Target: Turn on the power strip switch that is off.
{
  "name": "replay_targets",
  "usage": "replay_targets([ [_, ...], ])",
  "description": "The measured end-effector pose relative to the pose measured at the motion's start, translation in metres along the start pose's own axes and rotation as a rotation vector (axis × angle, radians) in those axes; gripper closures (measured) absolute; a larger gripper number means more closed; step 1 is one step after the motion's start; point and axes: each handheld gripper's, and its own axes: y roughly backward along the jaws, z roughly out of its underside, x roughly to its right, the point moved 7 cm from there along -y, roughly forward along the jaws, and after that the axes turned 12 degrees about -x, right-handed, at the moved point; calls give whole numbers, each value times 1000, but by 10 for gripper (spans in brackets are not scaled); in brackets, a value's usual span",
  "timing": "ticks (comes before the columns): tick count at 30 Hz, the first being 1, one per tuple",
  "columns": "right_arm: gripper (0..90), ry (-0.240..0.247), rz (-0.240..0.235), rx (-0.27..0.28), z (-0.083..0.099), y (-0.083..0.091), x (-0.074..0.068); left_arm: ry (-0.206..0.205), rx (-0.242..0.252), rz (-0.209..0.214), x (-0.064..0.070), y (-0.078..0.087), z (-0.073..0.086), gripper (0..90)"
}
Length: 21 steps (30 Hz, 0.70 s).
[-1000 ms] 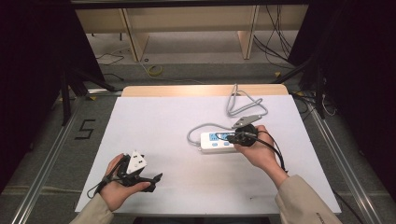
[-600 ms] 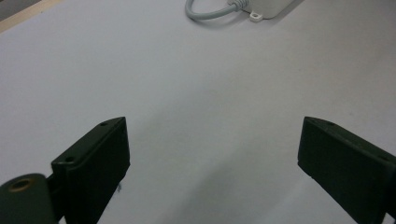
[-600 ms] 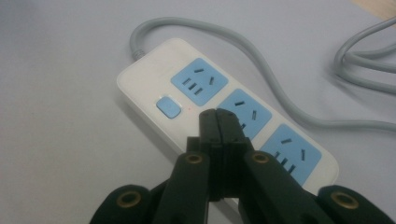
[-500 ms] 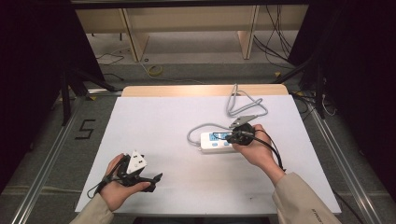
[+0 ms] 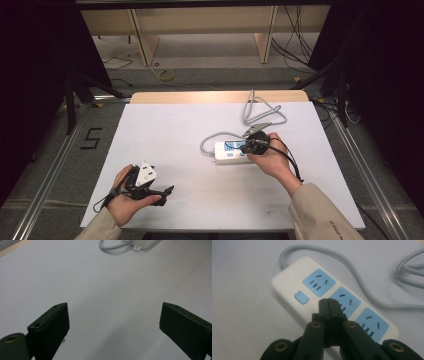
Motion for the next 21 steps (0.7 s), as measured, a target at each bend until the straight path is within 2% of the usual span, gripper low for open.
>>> replay_targets([
  [21, 900, 6, 0, -27, -2, -7, -1, 0, 1, 0, 0, 0, 0, 87],
])
